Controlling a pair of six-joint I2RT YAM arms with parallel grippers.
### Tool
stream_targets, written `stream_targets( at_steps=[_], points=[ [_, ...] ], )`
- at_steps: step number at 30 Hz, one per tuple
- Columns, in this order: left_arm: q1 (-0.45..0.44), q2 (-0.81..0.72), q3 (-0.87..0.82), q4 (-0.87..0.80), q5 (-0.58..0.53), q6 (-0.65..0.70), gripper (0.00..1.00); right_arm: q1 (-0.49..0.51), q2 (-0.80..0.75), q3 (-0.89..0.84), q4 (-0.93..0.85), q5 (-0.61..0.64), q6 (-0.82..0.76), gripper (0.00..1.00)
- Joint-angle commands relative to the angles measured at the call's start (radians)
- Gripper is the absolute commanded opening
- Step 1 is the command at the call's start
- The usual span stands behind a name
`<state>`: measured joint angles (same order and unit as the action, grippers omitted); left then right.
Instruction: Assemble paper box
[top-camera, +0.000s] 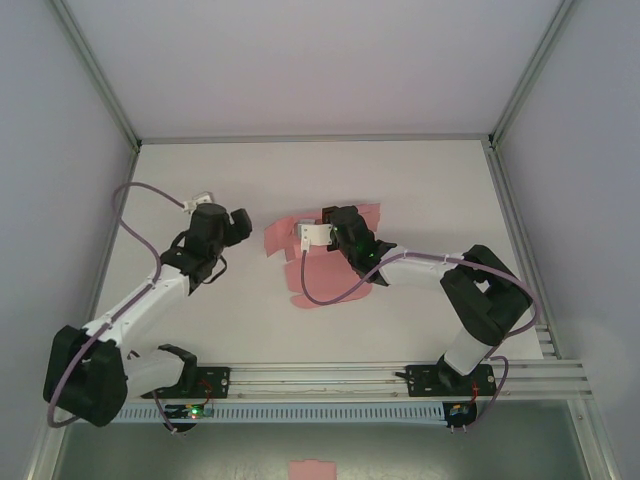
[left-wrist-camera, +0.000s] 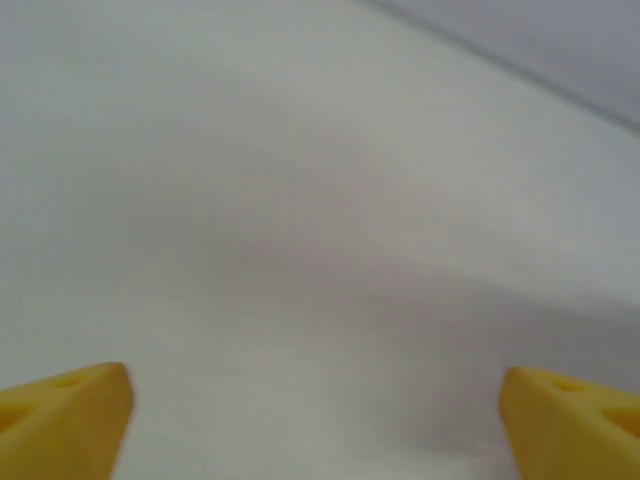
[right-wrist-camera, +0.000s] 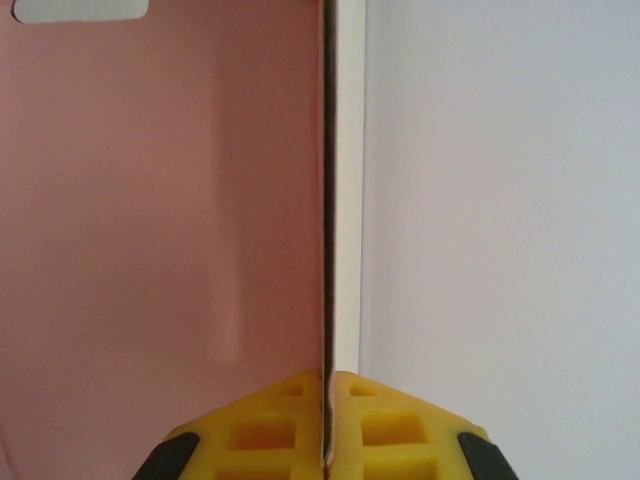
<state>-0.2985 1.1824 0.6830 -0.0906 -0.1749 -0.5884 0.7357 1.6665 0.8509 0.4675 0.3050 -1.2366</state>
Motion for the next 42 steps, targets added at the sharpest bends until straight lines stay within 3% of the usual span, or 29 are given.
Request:
stream_targets(
  at_steps=[1, 4, 7, 10, 18, 24, 42],
  points=[
    [0.002, 0.065, -0.053, 0.183, 0.334, 0.173, 0.81, -0.001, -0.015, 0.019, 0.024, -0.016, 0.015, 0.0],
    [-0.006, 0.127, -0.093, 0.402, 0.584, 0.249, 0.8, -0.001, -0.007, 0.019, 0.021, -0.026, 0.01, 0.0],
    [-0.014, 0.175, -0.097, 0.5, 0.694, 0.288, 0.78, 0.005, 0.007, -0.01, 0.076, -0.021, -0.025, 0.0],
    [-0.034, 0.219, -0.075, 0.488, 0.749, 0.371, 0.74, 0.005, 0.031, -0.01, 0.117, 0.007, -0.041, 0.0],
    [-0.046, 0.341, -0.016, 0.52, 0.737, 0.377, 0.7, -0.019, 0.112, 0.118, 0.06, 0.042, -0.041, 0.0],
    [-0.047, 0.307, -0.059, 0.562, 0.777, 0.326, 0.69, -0.018, 0.12, 0.111, 0.049, 0.06, -0.03, 0.0],
    [-0.082, 0.292, -0.006, 0.424, 0.671, 0.344, 0.74, -0.02, 0.105, 0.109, 0.01, 0.036, 0.007, 0.0]
  ],
)
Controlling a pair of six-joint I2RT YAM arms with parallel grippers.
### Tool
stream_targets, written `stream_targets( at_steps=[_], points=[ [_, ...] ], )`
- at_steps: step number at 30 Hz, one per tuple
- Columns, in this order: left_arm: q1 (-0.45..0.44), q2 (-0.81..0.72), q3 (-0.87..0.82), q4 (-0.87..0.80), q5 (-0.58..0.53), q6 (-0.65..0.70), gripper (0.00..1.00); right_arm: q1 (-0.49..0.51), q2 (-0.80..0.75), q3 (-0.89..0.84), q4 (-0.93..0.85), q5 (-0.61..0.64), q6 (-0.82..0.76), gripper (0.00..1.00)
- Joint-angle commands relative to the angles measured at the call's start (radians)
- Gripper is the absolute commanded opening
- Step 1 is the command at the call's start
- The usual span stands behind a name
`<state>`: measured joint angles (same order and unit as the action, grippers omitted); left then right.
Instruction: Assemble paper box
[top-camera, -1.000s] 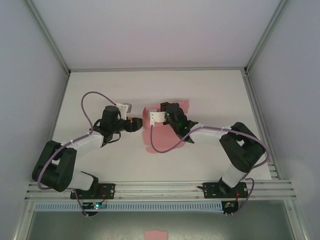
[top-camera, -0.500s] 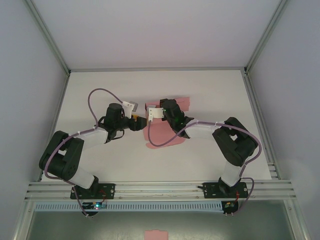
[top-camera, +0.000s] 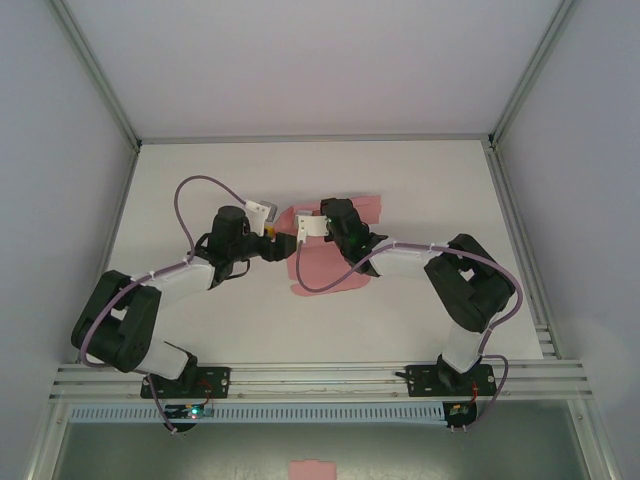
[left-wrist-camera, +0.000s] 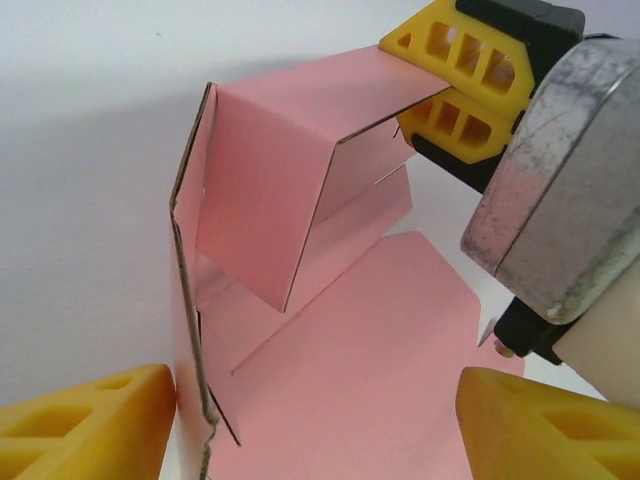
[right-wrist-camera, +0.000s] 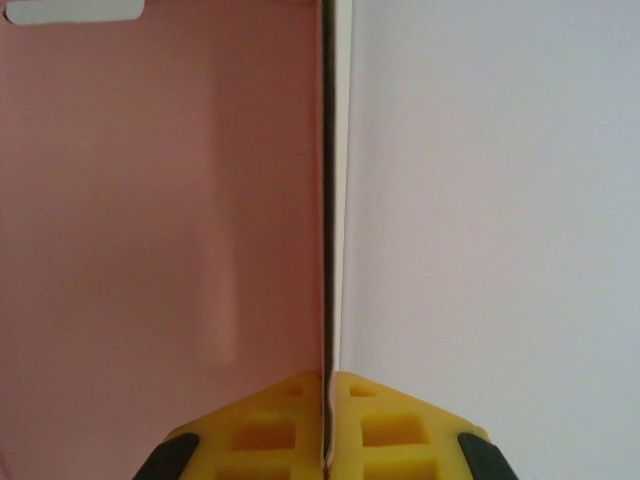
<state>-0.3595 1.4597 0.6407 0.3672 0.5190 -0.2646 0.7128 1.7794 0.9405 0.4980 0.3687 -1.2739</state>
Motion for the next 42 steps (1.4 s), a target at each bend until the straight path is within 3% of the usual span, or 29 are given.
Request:
stream_targets(
  at_steps=[1, 3, 4, 6, 8, 9, 11, 14, 19, 25, 30, 32, 34, 35, 42],
  points=[
    [-0.023, 0.028, 0.045, -0.033, -0.026, 0.018, 0.73, 0.004, -0.008, 0.021, -0.026, -0.031, 0.048, 0.0],
    [-0.028, 0.048, 0.066, -0.04, -0.048, 0.025, 0.67, 0.006, -0.015, 0.019, -0.023, -0.038, 0.053, 0.0],
    [-0.032, 0.056, 0.073, -0.044, -0.071, 0.027, 0.57, 0.006, -0.019, 0.018, -0.028, -0.046, 0.057, 0.0],
    [-0.033, 0.066, 0.087, -0.063, -0.141, 0.035, 0.26, 0.005, -0.024, 0.021, -0.049, -0.044, 0.064, 0.0],
    [-0.036, 0.072, 0.097, -0.088, -0.219, 0.041, 0.02, 0.002, -0.028, 0.018, -0.057, -0.036, 0.064, 0.0],
    [-0.037, 0.073, 0.096, -0.088, -0.258, 0.042, 0.0, 0.001, -0.032, 0.017, -0.063, -0.032, 0.069, 0.0],
    [-0.042, 0.068, 0.092, -0.107, -0.303, 0.066, 0.0, -0.005, -0.051, 0.012, -0.083, -0.028, 0.085, 0.05],
    [-0.044, 0.054, 0.072, -0.107, -0.352, 0.118, 0.0, -0.04, -0.101, 0.029, -0.197, -0.066, 0.124, 0.2],
    [-0.045, 0.036, 0.038, -0.064, -0.322, 0.173, 0.0, -0.125, -0.161, 0.101, -0.489, -0.243, 0.195, 0.31],
    [-0.048, 0.013, 0.017, -0.029, -0.221, 0.226, 0.0, -0.152, -0.128, 0.134, -0.53, -0.236, 0.159, 0.32],
    [-0.048, -0.009, 0.023, -0.04, -0.239, 0.24, 0.0, -0.156, -0.106, 0.176, -0.562, -0.272, 0.156, 0.28],
    [-0.051, -0.01, 0.022, -0.031, -0.273, 0.218, 0.0, -0.139, -0.103, 0.16, -0.535, -0.254, 0.145, 0.2],
    [-0.05, -0.004, 0.029, -0.025, -0.308, 0.203, 0.0, -0.117, -0.106, 0.111, -0.426, -0.197, 0.128, 0.03],
    [-0.05, 0.002, 0.033, -0.021, -0.323, 0.194, 0.0, -0.107, -0.109, 0.084, -0.362, -0.168, 0.113, 0.0],
    [-0.049, 0.076, 0.103, 0.021, -0.452, 0.14, 0.0, -0.066, -0.052, -0.019, 0.105, 0.05, -0.096, 0.0]
  ],
)
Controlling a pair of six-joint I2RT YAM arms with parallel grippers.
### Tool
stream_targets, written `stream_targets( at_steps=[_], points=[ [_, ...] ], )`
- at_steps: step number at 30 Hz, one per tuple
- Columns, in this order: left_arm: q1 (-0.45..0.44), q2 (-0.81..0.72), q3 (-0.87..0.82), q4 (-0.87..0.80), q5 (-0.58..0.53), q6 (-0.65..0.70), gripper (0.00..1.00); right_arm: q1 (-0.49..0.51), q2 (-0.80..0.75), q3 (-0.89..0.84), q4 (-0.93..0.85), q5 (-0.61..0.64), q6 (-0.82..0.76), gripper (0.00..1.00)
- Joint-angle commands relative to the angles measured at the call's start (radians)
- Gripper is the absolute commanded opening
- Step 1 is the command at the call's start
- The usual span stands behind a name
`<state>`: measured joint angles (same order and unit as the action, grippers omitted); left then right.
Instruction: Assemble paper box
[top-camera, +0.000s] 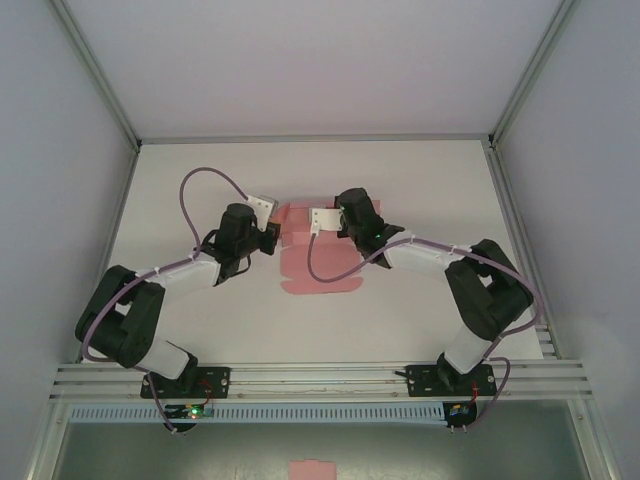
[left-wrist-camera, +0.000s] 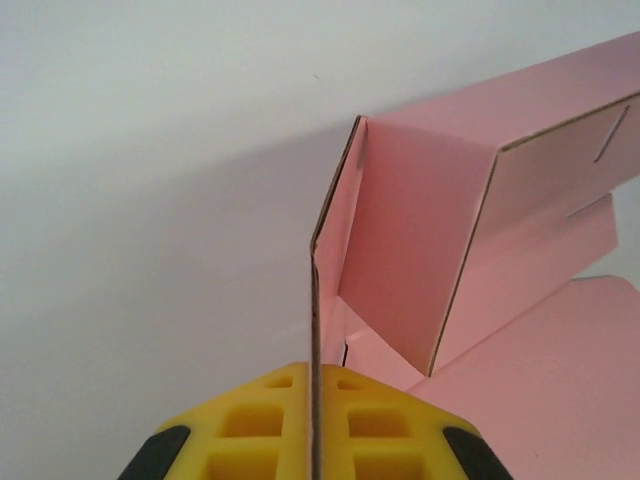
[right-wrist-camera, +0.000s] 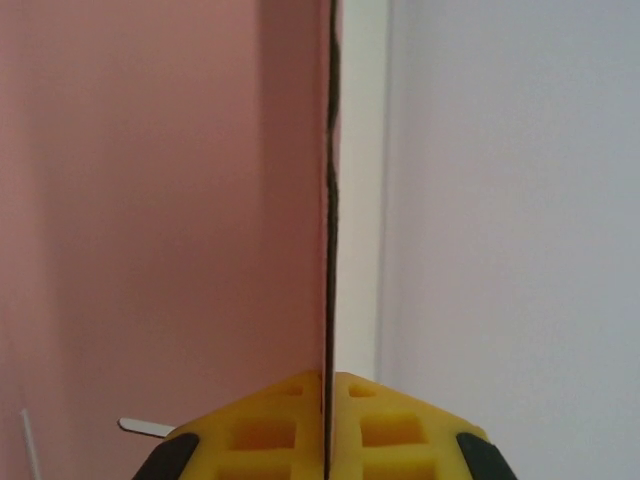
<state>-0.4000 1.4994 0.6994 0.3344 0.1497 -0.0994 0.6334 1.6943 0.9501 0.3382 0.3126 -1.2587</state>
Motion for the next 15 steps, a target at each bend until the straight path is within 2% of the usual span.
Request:
stream_targets(
  at_steps=[1, 3, 4, 6, 7, 9, 10, 12, 14, 15],
  points=[
    [-0.007, 0.048, 0.054, 0.053, -0.08, -0.026, 0.0, 0.018, 0.048, -0.037, 0.321, 0.121, -0.131, 0.0],
    [-0.009, 0.058, 0.07, 0.034, -0.094, -0.036, 0.03, 0.021, 0.069, -0.041, 0.398, 0.144, -0.14, 0.0],
    [-0.009, 0.056, 0.068, 0.029, -0.105, -0.042, 0.09, 0.019, 0.073, -0.042, 0.436, 0.147, -0.136, 0.0],
    [-0.003, 0.04, 0.064, 0.017, -0.093, -0.052, 0.15, 0.014, 0.069, -0.021, 0.41, 0.146, -0.128, 0.0],
    [-0.002, 0.029, 0.063, 0.005, -0.088, -0.06, 0.25, 0.011, 0.062, -0.023, 0.406, 0.129, -0.125, 0.0],
    [0.002, -0.004, 0.052, -0.022, -0.07, -0.071, 0.3, 0.009, 0.054, -0.039, 0.406, 0.102, -0.125, 0.0],
    [0.001, -0.024, 0.039, -0.026, -0.071, -0.083, 0.38, 0.009, 0.056, -0.049, 0.414, 0.1, -0.125, 0.0],
    [0.006, -0.074, 0.001, -0.03, -0.058, -0.096, 0.64, 0.009, 0.07, -0.089, 0.469, 0.095, -0.139, 0.0],
    [0.01, -0.138, -0.038, -0.043, -0.053, -0.105, 0.81, 0.014, 0.095, -0.111, 0.513, 0.113, -0.153, 0.0],
    [0.013, -0.171, -0.052, -0.056, -0.066, -0.114, 0.96, 0.012, 0.103, -0.123, 0.543, 0.109, -0.152, 0.0]
  ],
)
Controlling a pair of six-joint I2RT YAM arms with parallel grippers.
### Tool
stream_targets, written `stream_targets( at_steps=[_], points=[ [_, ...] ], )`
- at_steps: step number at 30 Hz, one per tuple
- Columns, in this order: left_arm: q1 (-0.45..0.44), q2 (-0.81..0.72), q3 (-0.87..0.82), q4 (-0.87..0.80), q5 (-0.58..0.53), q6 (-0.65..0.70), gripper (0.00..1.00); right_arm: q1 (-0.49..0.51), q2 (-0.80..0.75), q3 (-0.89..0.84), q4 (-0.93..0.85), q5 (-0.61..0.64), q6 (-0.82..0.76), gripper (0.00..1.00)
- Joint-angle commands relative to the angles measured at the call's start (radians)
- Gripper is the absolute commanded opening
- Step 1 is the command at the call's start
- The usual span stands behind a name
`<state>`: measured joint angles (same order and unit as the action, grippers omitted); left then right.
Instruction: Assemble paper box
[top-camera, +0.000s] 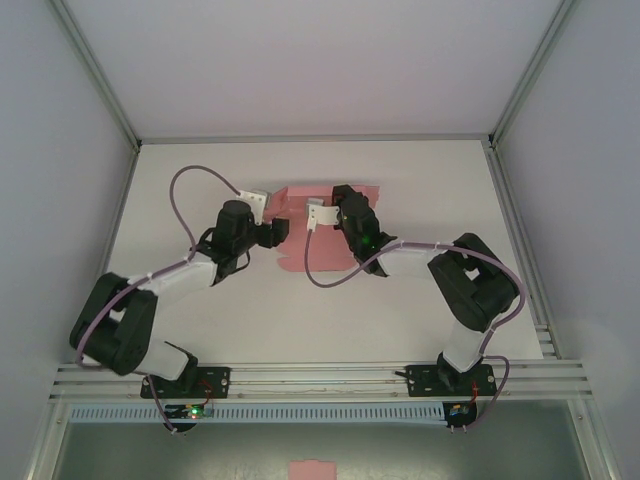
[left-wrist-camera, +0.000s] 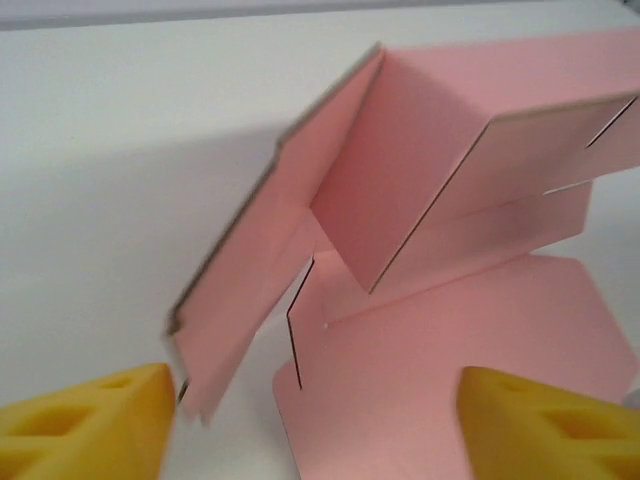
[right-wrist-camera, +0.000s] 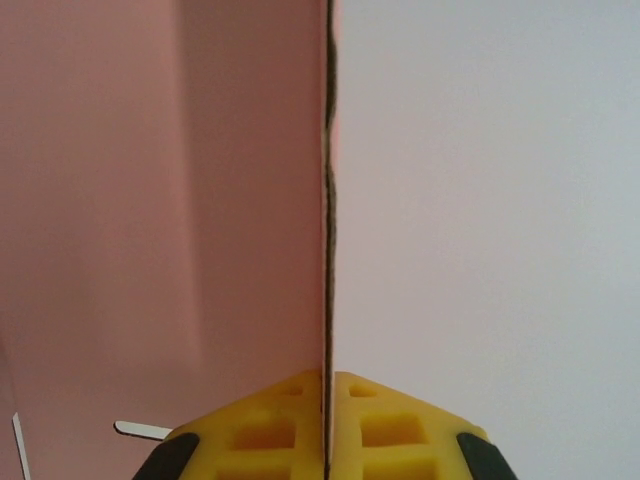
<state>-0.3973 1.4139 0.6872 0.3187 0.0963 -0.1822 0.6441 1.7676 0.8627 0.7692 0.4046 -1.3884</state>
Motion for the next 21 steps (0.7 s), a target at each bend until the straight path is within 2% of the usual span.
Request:
stream_targets(
  at_steps=[1, 6, 11, 15, 17, 21],
  points=[
    [0.015, -0.119, -0.047, -0.061, -0.038, -0.051, 1.0, 0.002, 0.031, -0.043, 0.113, 0.013, -0.027, 0.0],
    [0.097, -0.211, -0.039, -0.174, -0.228, -0.208, 1.0, 0.006, 0.059, -0.074, 0.179, -0.01, -0.042, 0.0],
    [0.196, -0.091, 0.003, -0.22, -0.254, -0.301, 1.0, 0.008, 0.129, -0.133, 0.332, -0.054, -0.11, 0.0],
    [0.225, 0.022, 0.014, -0.134, -0.155, -0.31, 1.0, 0.006, 0.154, -0.167, 0.363, -0.072, -0.118, 0.0],
    [0.229, 0.076, 0.032, -0.108, -0.115, -0.3, 0.96, -0.001, 0.144, -0.184, 0.356, -0.084, -0.113, 0.0],
    [0.229, 0.149, 0.036, 0.016, 0.05, -0.251, 0.86, 0.012, 0.114, -0.194, 0.263, -0.107, -0.111, 0.0]
  ],
)
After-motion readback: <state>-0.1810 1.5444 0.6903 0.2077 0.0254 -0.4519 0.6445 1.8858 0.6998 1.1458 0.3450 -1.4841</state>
